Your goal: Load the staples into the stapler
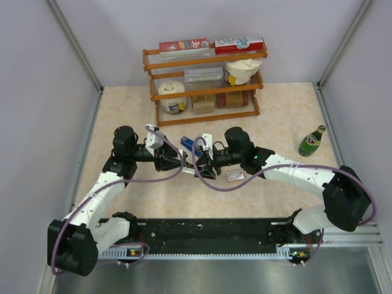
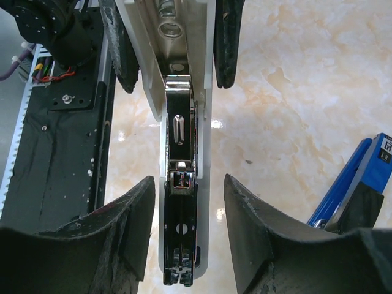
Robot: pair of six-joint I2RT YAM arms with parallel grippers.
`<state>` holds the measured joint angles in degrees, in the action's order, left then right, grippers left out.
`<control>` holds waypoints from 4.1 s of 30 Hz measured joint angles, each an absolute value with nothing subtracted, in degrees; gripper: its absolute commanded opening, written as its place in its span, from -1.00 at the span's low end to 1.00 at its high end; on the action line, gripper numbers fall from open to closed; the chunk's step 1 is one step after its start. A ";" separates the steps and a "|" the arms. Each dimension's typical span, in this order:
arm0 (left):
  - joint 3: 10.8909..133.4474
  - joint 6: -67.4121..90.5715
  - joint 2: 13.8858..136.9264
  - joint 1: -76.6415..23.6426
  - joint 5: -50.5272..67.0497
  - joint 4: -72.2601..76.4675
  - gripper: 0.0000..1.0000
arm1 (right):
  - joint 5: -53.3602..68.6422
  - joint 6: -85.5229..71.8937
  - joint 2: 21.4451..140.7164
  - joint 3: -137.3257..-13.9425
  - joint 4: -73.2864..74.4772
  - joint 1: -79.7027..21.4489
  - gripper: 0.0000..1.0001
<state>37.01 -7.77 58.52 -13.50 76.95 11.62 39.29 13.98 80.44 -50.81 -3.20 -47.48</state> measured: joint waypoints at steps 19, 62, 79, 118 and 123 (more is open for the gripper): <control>37.01 -7.18 58.24 -13.54 77.01 12.05 -0.76 | 40.45 14.83 80.44 -50.81 -2.35 -47.48 -0.59; 41.56 -12.21 51.29 -3.14 70.48 -3.95 0.97 | 35.77 14.72 80.90 -51.11 0.12 -47.51 -0.67; 45.82 -21.76 33.47 9.04 35.05 -31.88 0.97 | 20.14 7.11 94.76 -62.89 0.40 -53.91 -0.71; 41.56 -21.80 28.60 14.70 33.43 -32.47 0.97 | 8.97 -3.14 116.90 -76.20 3.44 -56.25 -0.69; 41.54 -21.80 28.42 14.98 33.63 -32.49 0.97 | 8.38 -3.16 117.16 -76.20 4.16 -56.27 -0.68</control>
<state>41.54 -21.80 28.42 14.98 33.63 -32.49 8.38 -3.16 117.16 -76.20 4.16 -56.27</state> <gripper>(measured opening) 0.987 0.338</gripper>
